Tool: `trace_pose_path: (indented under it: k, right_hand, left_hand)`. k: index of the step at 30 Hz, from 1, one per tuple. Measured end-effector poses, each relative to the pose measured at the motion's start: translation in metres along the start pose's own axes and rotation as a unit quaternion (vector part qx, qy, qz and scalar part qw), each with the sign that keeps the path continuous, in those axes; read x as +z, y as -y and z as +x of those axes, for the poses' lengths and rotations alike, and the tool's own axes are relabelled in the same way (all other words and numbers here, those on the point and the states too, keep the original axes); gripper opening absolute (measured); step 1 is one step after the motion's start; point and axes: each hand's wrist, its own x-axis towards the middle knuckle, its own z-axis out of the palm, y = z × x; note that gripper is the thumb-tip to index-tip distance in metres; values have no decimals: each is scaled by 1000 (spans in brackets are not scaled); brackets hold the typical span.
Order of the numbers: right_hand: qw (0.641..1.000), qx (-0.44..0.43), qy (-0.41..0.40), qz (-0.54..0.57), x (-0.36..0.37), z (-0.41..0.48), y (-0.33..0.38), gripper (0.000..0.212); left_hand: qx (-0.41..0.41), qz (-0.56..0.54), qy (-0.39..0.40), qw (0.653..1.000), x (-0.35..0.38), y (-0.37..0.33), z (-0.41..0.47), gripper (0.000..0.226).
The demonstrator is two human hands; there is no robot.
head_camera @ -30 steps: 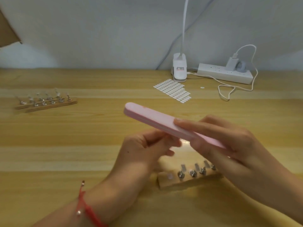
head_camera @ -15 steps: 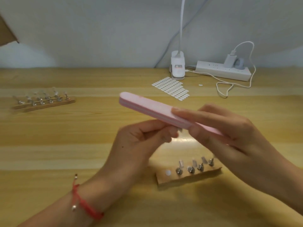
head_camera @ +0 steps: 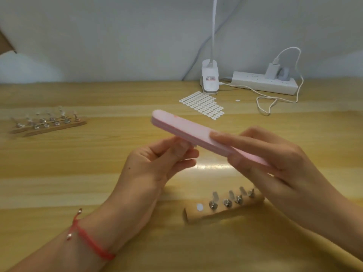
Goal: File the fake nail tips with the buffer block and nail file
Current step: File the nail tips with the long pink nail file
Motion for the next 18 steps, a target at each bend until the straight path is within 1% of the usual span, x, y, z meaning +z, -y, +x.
trace_pose_path:
  k: [1, 4, 6, 9, 11, 12, 14, 15, 17, 18]
  right_hand:
    - [1000, 3, -2, 5, 0, 0, 1, 38]
    - [999, -30, 0, -21, 8, 4, 3, 38]
    - [999, -18, -35, -11, 5, 4, -2, 39]
    - [990, 38, -115, 70, -9, 3, -17, 41]
    - [985, 62, -129, 91, -13, 3, -27, 44]
    - [986, 65, -125, 87, -13, 3, -31, 42]
    - [991, 51, -113, 53, -12, 3, -36, 37]
    - [993, 35, -109, 32, -11, 2, -37, 37]
    - [995, -25, -96, -19, -10, 2, -34, 39]
    - [993, -61, -89, -49, -9, 2, -32, 38]
  left_hand:
    - [-1, -3, -6, 1000, -1, 0, 0, 15]
    - [-21, -3, 43, 999, 6, 1, -1, 7]
    - [-51, -70, 24, 996, 7, -3, 1, 11]
    - [-124, -171, -14, 977, 2, -10, 1, 16]
    - [-172, -219, -21, 960, -2, -13, 0, 18]
    - [-188, -244, -16, 951, -4, -14, -1, 24]
    - [-206, -281, 3, 937, -7, -15, -2, 47]
    - [-210, -284, 6, 936, -8, -13, -3, 53]
    - [-208, -268, 8, 941, -7, -9, -3, 52]
    - [-205, -250, 8, 946, -4, -8, -5, 46]
